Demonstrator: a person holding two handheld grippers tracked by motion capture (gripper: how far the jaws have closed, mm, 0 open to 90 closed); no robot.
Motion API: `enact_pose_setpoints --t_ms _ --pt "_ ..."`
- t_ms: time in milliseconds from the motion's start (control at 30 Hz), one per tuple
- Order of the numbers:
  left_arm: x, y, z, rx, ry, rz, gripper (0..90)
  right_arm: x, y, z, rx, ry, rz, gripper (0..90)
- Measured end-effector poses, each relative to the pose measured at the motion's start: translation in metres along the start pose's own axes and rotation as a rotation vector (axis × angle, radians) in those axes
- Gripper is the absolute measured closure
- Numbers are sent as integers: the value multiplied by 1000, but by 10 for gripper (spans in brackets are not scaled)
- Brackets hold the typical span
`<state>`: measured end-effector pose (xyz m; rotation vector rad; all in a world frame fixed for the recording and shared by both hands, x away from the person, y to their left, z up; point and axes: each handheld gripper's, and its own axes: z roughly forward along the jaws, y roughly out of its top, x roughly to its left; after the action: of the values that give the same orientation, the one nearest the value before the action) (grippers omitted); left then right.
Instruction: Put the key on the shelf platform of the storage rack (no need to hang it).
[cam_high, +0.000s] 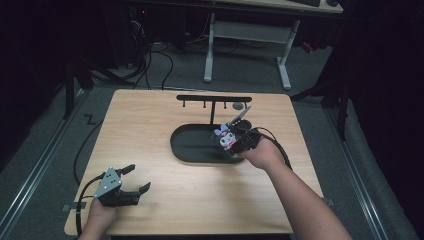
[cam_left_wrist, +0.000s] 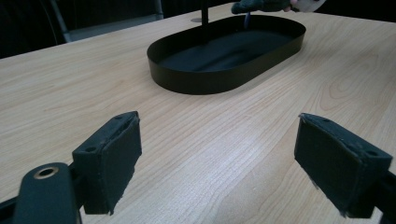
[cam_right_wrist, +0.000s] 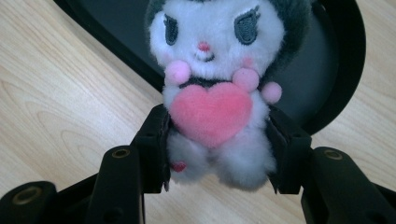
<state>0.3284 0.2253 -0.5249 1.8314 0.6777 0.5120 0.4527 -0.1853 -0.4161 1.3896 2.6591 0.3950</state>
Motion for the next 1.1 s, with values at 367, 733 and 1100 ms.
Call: enact_pose_setpoints --t_ms 367,733,1100 --pt "0 1 0 -4 -4 7 154 3 21 10 -13 2 -13 493" --pt "0 1 -1 -3 -4 10 154 4 34 22 -18 9 -14 491" --pt "-1 1 -1 -2 -5 1 154 -6 23 49 25 11 4 483"
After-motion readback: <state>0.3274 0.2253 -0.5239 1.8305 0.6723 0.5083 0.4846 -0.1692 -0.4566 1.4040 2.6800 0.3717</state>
